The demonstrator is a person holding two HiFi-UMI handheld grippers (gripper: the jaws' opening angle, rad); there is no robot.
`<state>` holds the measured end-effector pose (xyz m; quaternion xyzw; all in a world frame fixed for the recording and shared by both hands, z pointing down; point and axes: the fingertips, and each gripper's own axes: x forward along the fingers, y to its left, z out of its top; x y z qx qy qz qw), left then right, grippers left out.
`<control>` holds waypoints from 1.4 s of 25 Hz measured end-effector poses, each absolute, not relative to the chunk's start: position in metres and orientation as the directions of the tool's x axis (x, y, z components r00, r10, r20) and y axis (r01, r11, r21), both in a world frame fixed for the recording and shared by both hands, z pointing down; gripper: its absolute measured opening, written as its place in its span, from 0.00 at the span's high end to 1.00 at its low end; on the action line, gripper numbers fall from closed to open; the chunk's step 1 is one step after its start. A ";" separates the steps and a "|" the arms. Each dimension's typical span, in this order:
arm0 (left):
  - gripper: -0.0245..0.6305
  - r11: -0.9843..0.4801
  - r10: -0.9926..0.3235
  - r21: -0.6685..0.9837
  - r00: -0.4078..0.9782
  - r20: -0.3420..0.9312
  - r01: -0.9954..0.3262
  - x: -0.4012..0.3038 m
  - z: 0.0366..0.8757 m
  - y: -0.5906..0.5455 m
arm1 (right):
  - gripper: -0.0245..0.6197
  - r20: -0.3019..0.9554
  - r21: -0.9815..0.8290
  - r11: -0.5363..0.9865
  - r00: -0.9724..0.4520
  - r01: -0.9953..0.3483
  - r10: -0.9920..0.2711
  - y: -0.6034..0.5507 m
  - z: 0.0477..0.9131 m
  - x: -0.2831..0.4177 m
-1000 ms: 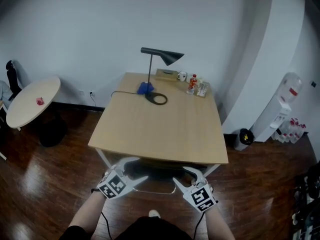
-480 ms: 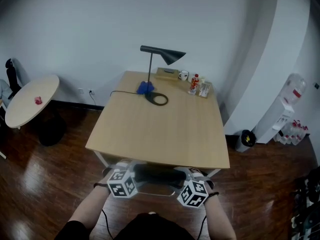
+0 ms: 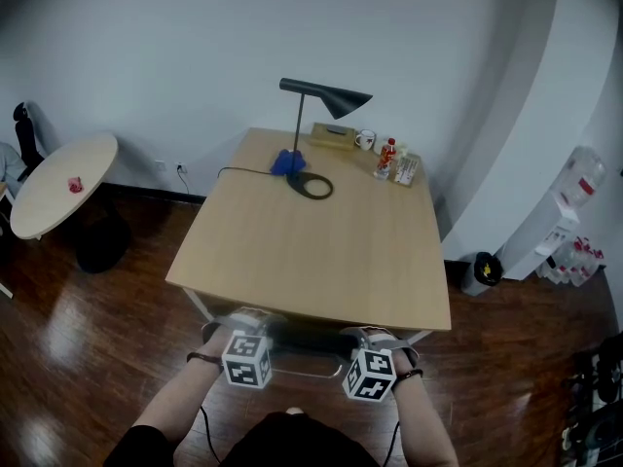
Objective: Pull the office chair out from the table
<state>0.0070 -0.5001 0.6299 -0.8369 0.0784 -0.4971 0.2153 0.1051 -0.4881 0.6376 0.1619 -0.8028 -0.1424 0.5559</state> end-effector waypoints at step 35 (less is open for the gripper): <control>0.86 -0.914 -0.285 -0.360 0.334 0.898 0.189 -0.005 0.653 -0.455 | 0.87 0.919 0.344 0.939 -0.201 -0.018 -0.340 -0.440 0.661 0.111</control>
